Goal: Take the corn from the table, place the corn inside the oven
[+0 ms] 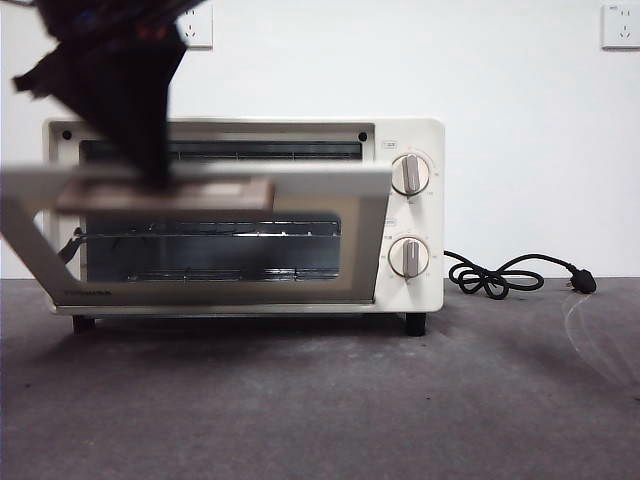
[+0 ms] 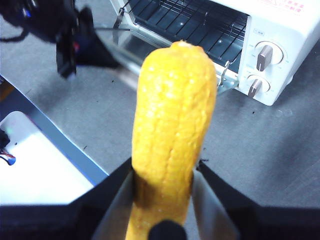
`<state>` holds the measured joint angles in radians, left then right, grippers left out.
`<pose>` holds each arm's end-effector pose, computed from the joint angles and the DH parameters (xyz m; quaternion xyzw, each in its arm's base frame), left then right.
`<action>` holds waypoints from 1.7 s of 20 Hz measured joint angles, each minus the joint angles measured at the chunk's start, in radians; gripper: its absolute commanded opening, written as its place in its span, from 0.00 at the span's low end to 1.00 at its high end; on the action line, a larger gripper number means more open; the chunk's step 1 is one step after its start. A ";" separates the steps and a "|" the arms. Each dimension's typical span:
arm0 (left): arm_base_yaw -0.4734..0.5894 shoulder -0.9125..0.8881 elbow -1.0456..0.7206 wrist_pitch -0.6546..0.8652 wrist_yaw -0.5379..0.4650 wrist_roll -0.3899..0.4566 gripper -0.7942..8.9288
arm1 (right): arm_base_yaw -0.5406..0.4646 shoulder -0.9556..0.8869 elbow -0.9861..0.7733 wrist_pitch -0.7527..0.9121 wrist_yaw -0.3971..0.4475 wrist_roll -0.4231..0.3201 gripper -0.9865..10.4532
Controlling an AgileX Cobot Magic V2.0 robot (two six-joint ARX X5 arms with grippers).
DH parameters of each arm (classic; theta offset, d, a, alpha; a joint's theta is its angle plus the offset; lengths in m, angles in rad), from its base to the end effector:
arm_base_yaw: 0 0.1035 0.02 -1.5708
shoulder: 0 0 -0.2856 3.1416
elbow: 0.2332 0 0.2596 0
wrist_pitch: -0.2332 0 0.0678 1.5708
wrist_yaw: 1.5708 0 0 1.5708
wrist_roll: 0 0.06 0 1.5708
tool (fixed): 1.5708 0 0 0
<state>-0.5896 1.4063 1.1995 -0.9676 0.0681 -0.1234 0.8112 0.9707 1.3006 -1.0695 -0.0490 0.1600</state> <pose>0.2321 -0.1602 0.2743 0.0940 0.5509 -0.2353 0.7952 0.1167 0.1272 0.3917 -0.0663 0.3655 0.3607 0.8555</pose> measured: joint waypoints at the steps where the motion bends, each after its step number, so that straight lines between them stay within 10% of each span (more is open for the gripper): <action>1: -0.004 0.011 -0.010 -0.036 -0.008 0.000 0.08 | 0.000 0.000 0.000 0.000 0.000 0.000 0.08; 21: -0.114 -0.453 -0.015 -0.093 -0.294 -0.072 0.08 | 0.100 0.255 0.001 0.379 -0.130 -0.119 0.08; 34: -0.114 -0.774 -0.015 -0.286 -0.323 -0.100 0.08 | 0.275 0.658 0.001 0.843 0.289 -0.581 0.08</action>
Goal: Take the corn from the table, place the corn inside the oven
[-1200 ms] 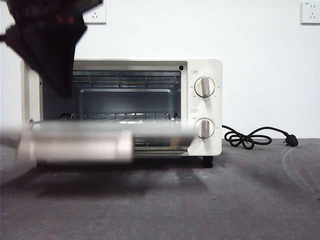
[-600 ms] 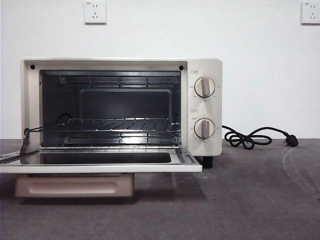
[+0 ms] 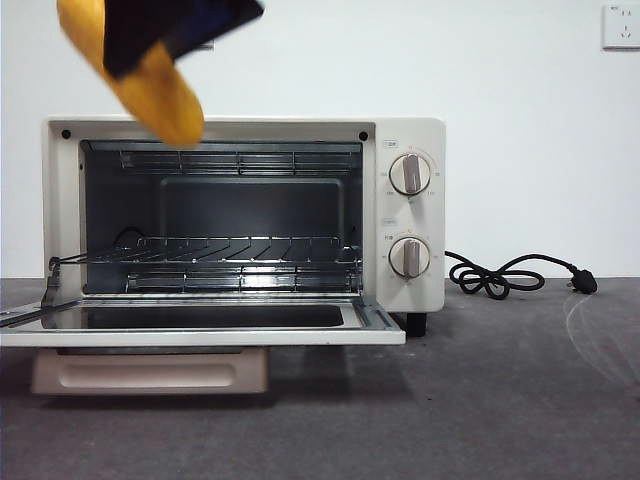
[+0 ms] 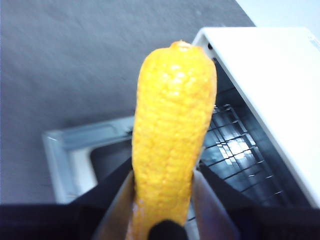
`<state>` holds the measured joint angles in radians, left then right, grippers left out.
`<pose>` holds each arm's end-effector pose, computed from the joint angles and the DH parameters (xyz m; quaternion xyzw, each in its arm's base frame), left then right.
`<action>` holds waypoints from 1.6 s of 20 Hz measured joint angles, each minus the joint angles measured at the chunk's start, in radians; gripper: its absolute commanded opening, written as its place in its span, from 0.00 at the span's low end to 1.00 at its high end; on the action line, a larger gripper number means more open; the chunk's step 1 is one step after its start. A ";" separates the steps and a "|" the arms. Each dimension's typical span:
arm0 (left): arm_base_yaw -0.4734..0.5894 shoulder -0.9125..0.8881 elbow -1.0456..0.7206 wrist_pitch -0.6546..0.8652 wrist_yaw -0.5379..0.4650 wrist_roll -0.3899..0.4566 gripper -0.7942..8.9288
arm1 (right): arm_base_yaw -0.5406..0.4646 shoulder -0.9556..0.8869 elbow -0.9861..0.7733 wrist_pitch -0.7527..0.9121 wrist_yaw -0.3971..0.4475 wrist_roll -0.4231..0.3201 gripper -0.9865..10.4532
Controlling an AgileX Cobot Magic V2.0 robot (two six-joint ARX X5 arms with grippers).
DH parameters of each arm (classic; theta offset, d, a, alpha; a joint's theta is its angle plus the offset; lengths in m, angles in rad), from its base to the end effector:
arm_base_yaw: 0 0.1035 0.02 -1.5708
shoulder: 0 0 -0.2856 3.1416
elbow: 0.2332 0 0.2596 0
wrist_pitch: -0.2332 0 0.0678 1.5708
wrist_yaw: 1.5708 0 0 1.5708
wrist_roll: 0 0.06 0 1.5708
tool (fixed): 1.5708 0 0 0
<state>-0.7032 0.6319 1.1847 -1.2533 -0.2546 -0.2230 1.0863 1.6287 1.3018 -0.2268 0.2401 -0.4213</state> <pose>0.0626 -0.0332 0.3747 0.0552 0.3259 -0.1737 0.9277 0.2000 0.3493 0.2980 -0.3479 0.1280 0.4313 0.8225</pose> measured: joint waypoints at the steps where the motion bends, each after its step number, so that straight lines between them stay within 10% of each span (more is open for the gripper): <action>1: 0.000 -0.012 0.000 -0.019 -0.024 -0.006 0.08 | 0.000 0.036 0.000 0.019 0.043 -0.051 0.08; 13: 0.000 -0.043 0.000 -0.070 -0.068 -0.032 0.08 | -0.030 0.331 0.000 0.356 0.466 -0.496 0.08; 25: 0.000 -0.043 0.000 -0.070 -0.068 -0.032 0.08 | -0.063 0.351 0.003 0.351 0.484 -0.522 0.38; 32: 0.000 -0.043 0.000 -0.070 -0.068 -0.032 0.08 | -0.058 0.351 0.003 0.347 0.510 -0.510 0.40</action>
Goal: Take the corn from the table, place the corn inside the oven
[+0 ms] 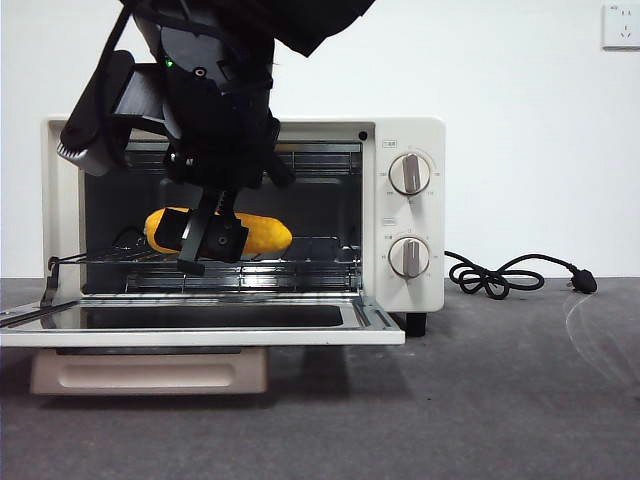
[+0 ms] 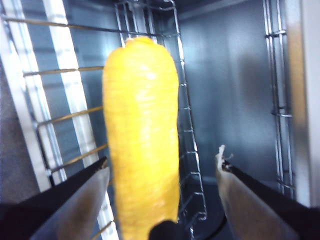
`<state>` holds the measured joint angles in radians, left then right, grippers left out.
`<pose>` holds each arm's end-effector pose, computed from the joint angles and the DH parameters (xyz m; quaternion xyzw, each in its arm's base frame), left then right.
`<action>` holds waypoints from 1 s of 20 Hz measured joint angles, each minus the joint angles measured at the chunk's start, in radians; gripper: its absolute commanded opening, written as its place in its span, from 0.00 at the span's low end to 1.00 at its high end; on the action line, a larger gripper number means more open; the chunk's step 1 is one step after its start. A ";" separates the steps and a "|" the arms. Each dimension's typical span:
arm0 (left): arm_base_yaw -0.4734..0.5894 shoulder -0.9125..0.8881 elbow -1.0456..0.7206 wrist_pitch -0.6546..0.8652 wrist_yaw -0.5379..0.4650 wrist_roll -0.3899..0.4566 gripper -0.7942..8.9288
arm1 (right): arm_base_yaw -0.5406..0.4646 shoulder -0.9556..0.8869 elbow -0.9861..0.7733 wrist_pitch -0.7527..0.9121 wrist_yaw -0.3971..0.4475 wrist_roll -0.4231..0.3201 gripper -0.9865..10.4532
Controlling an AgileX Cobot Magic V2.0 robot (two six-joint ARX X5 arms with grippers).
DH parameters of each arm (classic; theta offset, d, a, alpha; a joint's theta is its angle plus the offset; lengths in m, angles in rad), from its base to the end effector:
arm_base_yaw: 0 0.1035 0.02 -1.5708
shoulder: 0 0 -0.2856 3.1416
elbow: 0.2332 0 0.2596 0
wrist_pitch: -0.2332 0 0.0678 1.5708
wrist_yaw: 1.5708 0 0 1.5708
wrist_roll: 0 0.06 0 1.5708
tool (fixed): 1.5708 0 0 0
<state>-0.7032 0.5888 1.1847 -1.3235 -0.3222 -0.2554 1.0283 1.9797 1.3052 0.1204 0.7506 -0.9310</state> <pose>0.0512 -0.0185 0.3706 0.0563 0.3301 -0.1360 0.9324 0.2742 0.3756 0.1959 -0.6174 0.0942 0.1963 0.7559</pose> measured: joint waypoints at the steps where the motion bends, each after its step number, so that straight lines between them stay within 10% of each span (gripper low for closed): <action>1: 0.000 0.000 0.000 0.000 0.000 0.000 0.08 | 0.005 0.000 0.000 0.000 0.011 0.000 0.40; 10: 0.000 0.000 0.000 0.001 -0.016 0.000 0.08 | 0.090 -0.053 0.015 -0.065 0.097 0.045 0.39; 20: 0.000 0.000 0.000 0.094 -0.016 0.000 0.07 | 0.254 -0.315 0.017 -0.545 0.098 0.417 0.39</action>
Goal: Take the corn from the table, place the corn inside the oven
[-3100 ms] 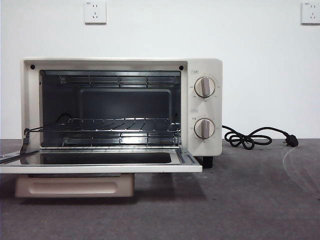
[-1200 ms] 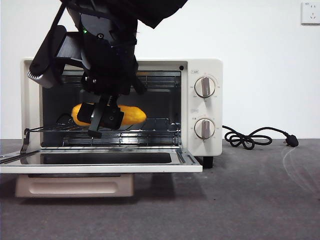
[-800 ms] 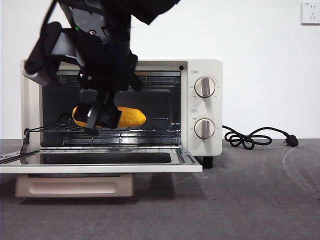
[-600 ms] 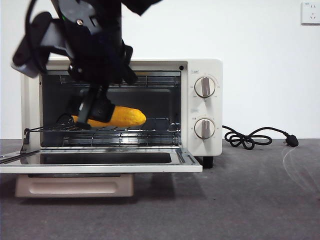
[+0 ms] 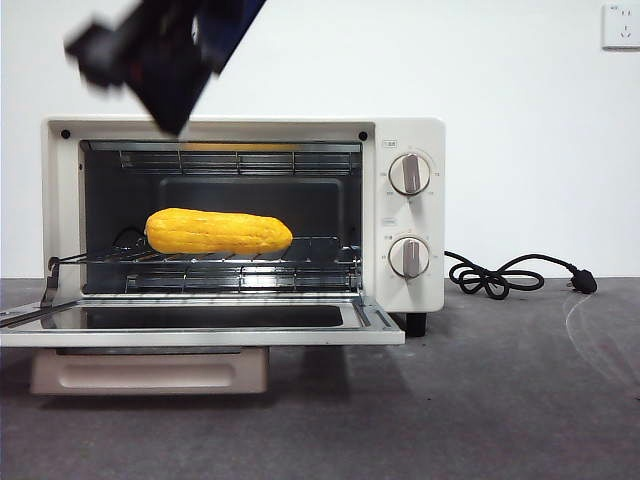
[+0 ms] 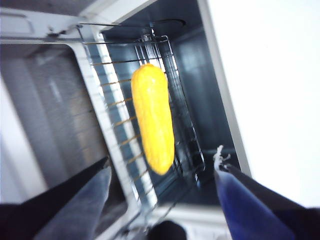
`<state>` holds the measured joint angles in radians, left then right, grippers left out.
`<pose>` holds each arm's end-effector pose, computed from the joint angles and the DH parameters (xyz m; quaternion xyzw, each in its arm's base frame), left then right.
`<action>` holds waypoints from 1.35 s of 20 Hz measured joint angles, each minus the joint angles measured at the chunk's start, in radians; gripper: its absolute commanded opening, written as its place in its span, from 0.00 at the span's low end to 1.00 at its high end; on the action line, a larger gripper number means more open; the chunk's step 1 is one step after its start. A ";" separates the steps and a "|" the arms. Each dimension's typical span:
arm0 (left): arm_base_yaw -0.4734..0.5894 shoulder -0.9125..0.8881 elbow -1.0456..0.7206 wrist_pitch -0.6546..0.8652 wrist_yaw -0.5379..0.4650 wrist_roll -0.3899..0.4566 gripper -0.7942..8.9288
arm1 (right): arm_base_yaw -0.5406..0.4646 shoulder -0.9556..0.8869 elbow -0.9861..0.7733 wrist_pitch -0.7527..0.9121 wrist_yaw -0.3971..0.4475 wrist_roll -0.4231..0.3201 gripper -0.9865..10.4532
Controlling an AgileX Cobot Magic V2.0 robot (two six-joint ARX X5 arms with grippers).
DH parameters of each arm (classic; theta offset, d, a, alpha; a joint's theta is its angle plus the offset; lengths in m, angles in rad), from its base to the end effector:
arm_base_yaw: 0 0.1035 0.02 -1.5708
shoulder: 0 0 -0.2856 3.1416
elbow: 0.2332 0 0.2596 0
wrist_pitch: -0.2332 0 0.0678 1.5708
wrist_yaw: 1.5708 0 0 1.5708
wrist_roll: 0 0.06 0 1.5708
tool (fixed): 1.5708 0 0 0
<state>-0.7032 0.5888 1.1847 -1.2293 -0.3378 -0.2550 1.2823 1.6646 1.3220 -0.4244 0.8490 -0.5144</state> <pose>0.0572 -0.0224 0.3799 0.0348 0.2899 -0.1369 0.9466 0.1519 0.3536 0.2849 -0.5470 0.1244 0.2388 0.7926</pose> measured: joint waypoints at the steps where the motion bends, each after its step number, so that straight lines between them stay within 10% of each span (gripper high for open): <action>1: 0.000 0.000 0.000 0.035 0.000 0.003 0.07 | 0.018 -0.041 0.000 -0.062 -0.002 0.051 0.39; 8: 0.000 0.116 0.000 0.154 0.009 0.085 0.07 | 0.078 -0.335 0.000 -0.350 -0.045 0.336 0.12; 15: 0.002 0.220 -0.043 0.299 0.203 0.175 0.07 | 0.077 -0.503 0.000 -0.418 -0.086 0.391 0.08; 27: 0.346 0.288 -0.243 0.450 0.699 0.285 0.07 | -0.145 -0.602 0.003 -0.537 -0.548 0.468 0.08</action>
<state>-0.3576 0.8768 0.9421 -0.7792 0.3611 0.0299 1.1378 1.0630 1.3254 -0.9615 0.3008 -0.0460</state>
